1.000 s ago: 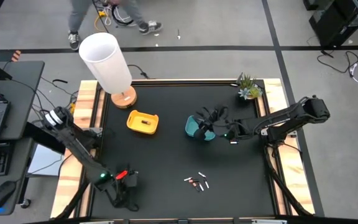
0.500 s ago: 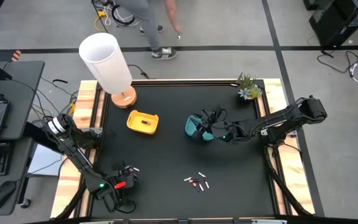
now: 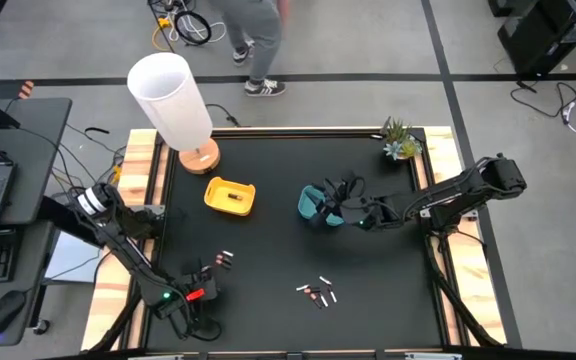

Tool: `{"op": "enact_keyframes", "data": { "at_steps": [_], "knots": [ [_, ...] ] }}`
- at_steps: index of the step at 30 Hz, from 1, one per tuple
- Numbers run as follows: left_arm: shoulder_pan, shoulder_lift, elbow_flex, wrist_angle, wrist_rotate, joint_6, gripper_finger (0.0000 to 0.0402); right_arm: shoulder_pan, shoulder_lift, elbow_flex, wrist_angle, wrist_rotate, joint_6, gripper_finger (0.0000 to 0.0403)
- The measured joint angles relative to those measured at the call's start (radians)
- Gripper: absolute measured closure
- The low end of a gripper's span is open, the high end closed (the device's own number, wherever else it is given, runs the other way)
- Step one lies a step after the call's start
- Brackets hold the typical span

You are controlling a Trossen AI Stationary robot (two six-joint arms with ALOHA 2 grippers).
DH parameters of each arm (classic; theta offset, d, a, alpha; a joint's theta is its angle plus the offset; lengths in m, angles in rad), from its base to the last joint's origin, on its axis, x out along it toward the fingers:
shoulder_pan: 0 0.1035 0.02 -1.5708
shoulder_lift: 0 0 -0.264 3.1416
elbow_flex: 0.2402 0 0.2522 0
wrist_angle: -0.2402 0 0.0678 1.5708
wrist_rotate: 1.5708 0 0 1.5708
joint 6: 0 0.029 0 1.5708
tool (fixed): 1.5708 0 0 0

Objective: Sort batteries
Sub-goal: Put the black battery into the yellow bin

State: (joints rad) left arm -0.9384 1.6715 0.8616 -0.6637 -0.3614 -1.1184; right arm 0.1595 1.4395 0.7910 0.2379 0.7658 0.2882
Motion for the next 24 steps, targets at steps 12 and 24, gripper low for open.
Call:
{"op": "enact_keyframes", "data": {
  "at_steps": [12, 24],
  "knots": [
    [0.075, -0.195, 0.024, -0.184, -0.207, 0.071, 0.0351, 0.002, 0.0, 0.0, -0.007, -0.016, 0.003, 0.0275],
    [0.437, -0.504, -0.072, -0.252, -0.374, 0.293, 0.0351, 0.031, 0.038, 0.0, 0.006, -0.052, 0.039, 0.0275]
  ]
}}
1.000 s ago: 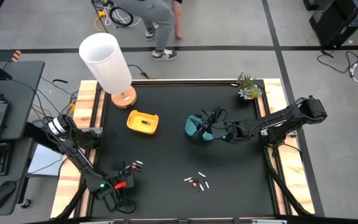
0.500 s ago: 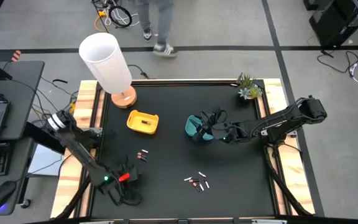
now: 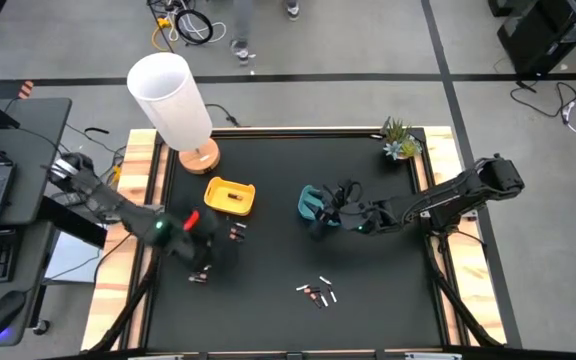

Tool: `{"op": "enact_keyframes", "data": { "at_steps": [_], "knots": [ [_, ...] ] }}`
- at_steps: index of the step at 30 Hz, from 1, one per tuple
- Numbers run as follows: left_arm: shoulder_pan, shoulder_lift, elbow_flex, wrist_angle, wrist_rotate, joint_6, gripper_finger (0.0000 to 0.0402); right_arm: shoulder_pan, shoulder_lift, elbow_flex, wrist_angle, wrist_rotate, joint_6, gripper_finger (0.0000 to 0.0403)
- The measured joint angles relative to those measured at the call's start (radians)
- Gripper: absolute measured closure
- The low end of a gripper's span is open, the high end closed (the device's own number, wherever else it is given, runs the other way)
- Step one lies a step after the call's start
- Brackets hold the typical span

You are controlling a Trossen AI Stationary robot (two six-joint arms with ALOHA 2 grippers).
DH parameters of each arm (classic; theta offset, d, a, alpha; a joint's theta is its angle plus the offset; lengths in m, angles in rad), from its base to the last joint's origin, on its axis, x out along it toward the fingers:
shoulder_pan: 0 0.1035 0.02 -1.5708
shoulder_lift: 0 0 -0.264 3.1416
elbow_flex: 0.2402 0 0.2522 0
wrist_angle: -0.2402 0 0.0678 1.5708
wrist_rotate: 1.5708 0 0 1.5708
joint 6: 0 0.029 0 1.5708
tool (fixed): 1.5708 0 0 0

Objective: Sort batteries
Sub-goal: Put the black battery into the yellow bin, then put the silver battery into the blue bin

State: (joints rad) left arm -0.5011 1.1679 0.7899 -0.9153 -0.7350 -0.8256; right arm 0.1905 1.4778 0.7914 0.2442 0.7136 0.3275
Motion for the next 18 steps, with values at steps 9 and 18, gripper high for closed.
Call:
{"op": "enact_keyframes", "data": {
  "at_steps": [9, 18],
  "knots": [
    [0.326, -0.013, -0.083, 0.165, -0.001, 0.229, 0.0313, 0.0, 0.075, 0.0, 0.029, -0.003, 0.014, 0.0275],
    [0.399, -0.012, -0.121, 0.321, 0.126, 0.376, 0.0268, 0.01, 0.002, 0.0, -0.017, -0.003, 0.011, 0.0275]
  ]
}}
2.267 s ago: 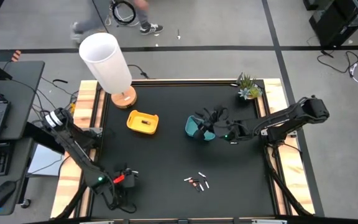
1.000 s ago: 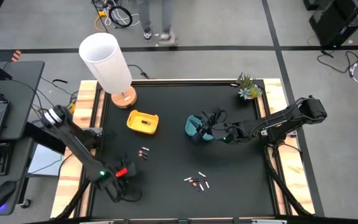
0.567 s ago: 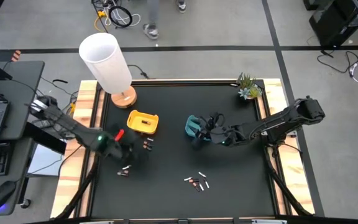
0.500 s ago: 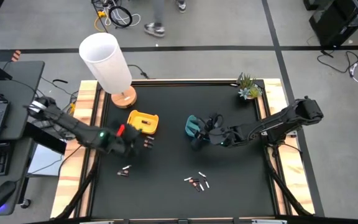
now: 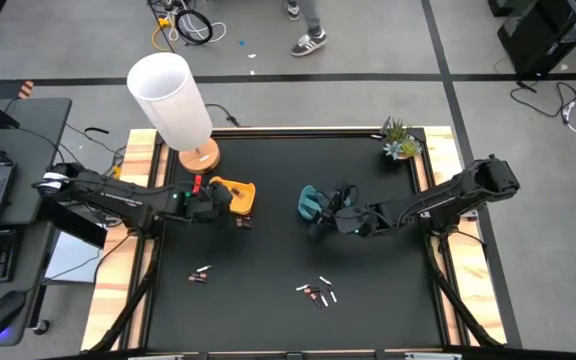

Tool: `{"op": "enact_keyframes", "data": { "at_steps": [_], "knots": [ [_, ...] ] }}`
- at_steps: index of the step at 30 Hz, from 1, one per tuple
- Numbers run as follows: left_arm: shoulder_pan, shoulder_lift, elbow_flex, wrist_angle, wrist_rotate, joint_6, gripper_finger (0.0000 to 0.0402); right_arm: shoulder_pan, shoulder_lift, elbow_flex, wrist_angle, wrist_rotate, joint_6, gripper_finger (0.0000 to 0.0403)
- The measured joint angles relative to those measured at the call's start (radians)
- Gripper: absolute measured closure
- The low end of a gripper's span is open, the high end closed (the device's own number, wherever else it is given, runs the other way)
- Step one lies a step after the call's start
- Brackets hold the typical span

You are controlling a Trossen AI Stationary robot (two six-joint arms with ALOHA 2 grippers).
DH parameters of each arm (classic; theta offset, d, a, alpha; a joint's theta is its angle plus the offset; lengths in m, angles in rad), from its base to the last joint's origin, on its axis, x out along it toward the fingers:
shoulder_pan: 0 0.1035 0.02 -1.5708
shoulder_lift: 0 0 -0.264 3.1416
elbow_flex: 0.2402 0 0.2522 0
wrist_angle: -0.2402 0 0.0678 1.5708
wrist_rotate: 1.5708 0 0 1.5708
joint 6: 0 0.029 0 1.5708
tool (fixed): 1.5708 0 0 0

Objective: Sort batteries
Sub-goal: Put the silver battery into the blue bin

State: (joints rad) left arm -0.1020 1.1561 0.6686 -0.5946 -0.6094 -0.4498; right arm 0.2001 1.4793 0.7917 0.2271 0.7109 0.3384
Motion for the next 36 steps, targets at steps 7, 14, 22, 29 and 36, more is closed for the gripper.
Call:
{"op": "enact_keyframes", "data": {
  "at_steps": [7, 14, 22, 29, 36],
  "knots": [
    [-0.087, -0.006, 0.024, 0.311, -0.054, 0.247, 0.0267, -0.178, -0.099, 0.198, -0.667, -0.047, 0.078, 0.0285],
    [-0.111, 0.026, -0.022, 0.649, 0.007, 0.396, 0.0266, -0.54, -0.01, 0.337, -0.92, -0.297, -0.057, 0.0286],
    [-0.123, 0.035, -0.081, 0.758, 0.019, 0.472, 0.0266, -0.849, 0.21, 0.438, -1.036, -0.466, -0.32, 0.0282],
    [-0.121, 0.035, -0.136, 0.848, 0.017, 0.525, 0.0266, -0.997, 0.403, 0.538, -1.143, -0.473, -0.481, 0.0249],
    [-0.121, 0.035, -0.165, 0.853, -0.025, 0.524, 0.0266, -1.057, 0.482, 0.623, -1.166, -0.441, -0.52, 0.0225]
  ]
}}
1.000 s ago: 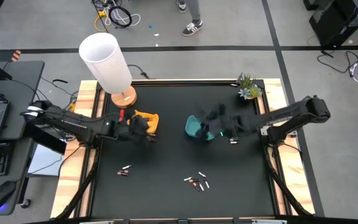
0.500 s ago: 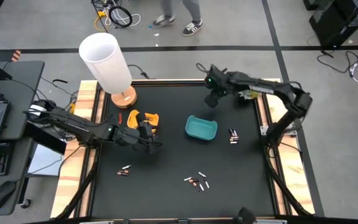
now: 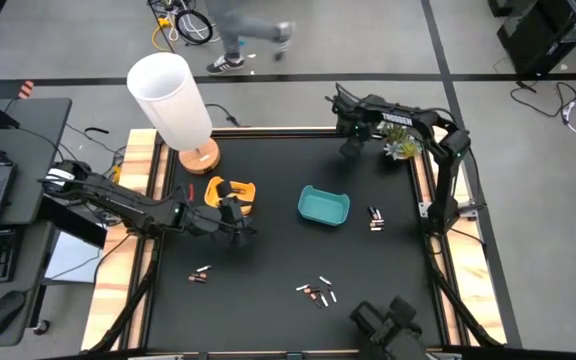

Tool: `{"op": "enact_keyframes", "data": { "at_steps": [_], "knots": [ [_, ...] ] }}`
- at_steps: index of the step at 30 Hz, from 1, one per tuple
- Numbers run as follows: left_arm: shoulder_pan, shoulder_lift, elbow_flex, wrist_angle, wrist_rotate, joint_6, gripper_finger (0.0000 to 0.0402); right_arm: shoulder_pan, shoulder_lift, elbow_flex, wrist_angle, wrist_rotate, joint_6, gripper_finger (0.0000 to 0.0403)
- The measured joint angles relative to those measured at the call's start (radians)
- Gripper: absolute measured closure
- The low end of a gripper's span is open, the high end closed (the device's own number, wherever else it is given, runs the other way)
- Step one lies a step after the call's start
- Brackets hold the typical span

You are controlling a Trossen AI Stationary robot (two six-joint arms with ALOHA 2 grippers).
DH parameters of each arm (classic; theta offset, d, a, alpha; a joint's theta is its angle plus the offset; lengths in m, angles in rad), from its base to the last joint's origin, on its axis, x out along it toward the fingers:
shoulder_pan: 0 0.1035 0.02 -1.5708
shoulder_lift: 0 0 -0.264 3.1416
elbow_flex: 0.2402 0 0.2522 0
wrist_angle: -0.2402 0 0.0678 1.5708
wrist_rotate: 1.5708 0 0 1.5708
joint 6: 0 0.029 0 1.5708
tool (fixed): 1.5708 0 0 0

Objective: Sort batteries
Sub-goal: Put the silver battery into the blue bin

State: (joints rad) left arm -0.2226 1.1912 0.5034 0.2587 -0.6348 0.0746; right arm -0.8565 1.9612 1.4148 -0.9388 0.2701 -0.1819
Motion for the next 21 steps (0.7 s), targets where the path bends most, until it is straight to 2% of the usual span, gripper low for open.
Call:
{"op": "enact_keyframes", "data": {
  "at_steps": [10, 21],
  "knots": [
    [0.0, 0.0, 0.0, 0.008, -0.008, -0.005, 0.0266, -0.088, 0.082, 0.054, -0.067, -0.004, -0.02, 0.0222],
    [0.045, 0.0, 0.0, 0.038, -0.022, 0.048, 0.0266, -0.082, 0.118, 0.053, -0.082, 0.027, -0.091, 0.0222]
  ]
}}
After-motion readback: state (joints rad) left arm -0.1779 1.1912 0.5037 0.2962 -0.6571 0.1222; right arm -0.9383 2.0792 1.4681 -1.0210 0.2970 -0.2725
